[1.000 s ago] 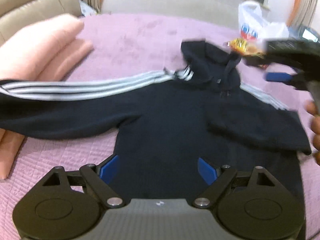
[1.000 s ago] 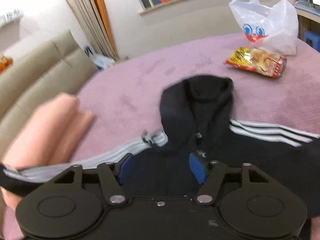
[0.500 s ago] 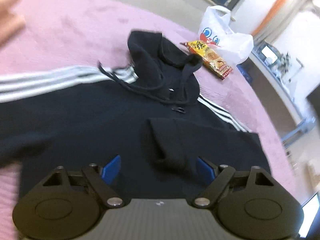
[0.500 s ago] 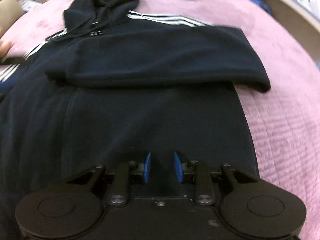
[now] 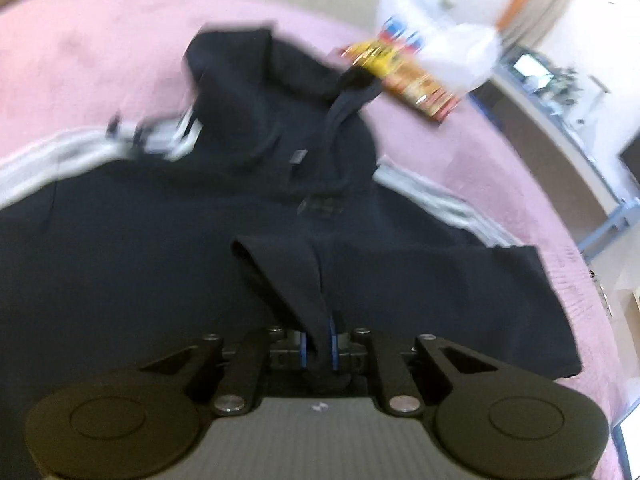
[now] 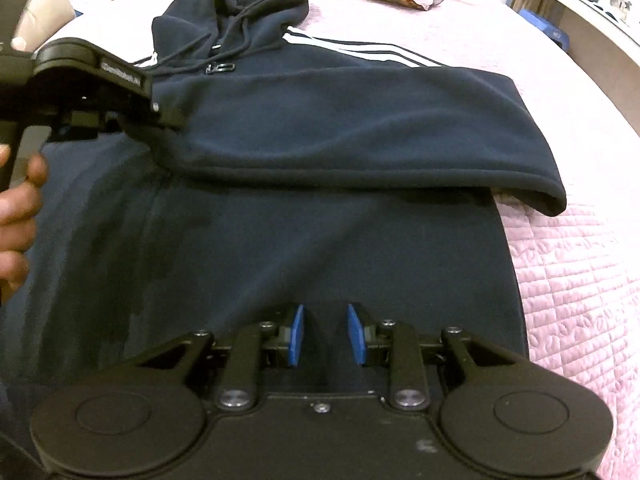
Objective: Fold large clothes
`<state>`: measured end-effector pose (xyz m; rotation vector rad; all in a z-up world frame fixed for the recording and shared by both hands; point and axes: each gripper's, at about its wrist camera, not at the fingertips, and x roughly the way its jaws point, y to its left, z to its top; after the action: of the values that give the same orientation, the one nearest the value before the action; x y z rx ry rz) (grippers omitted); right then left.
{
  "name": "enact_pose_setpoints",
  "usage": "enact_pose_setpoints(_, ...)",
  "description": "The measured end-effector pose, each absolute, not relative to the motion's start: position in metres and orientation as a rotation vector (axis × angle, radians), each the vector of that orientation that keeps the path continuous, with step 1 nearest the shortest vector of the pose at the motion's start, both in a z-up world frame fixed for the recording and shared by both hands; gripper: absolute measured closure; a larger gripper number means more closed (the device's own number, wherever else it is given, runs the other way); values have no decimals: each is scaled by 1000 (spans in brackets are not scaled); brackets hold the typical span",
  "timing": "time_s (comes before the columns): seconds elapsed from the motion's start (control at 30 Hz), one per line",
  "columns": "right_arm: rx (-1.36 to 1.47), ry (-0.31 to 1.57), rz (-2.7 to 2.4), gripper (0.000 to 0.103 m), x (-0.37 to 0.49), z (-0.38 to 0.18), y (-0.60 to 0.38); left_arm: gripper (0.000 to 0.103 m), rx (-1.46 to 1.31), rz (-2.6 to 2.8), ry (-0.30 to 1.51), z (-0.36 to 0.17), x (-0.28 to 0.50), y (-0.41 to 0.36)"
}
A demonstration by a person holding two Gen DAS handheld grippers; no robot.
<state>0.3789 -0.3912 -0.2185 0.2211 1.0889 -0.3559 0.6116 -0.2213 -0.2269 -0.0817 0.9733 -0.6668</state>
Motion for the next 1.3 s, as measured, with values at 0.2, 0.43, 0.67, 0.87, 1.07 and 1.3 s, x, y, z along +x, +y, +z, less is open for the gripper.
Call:
enact_pose_setpoints(0.2, 263, 1002, -425, 69, 385, -190, -412, 92, -134, -659, 723, -143, 620, -174)
enact_pose_setpoints(0.43, 325, 895, -484, 69, 414, -170, -440, 78, 52, -343, 820, -170, 659, -103)
enact_pose_setpoints(0.67, 238, 918, -509, 65, 464, -183, -451, 66, 46, -288, 826, -186, 650, -90)
enact_pose_setpoints(0.87, 156, 872, -523, 65, 494, -184, -445, 77, 98, -476, 872, -211, 652, -141)
enact_pose_setpoints(1.07, 248, 1059, -602, 69, 476, -213, -466, 86, 29, -455, 938, -247, 652, -123)
enact_pose_setpoints(1.3, 284, 1114, -668, 62, 406, -201, -487, 87, -34, -480, 963, -246, 659, -112)
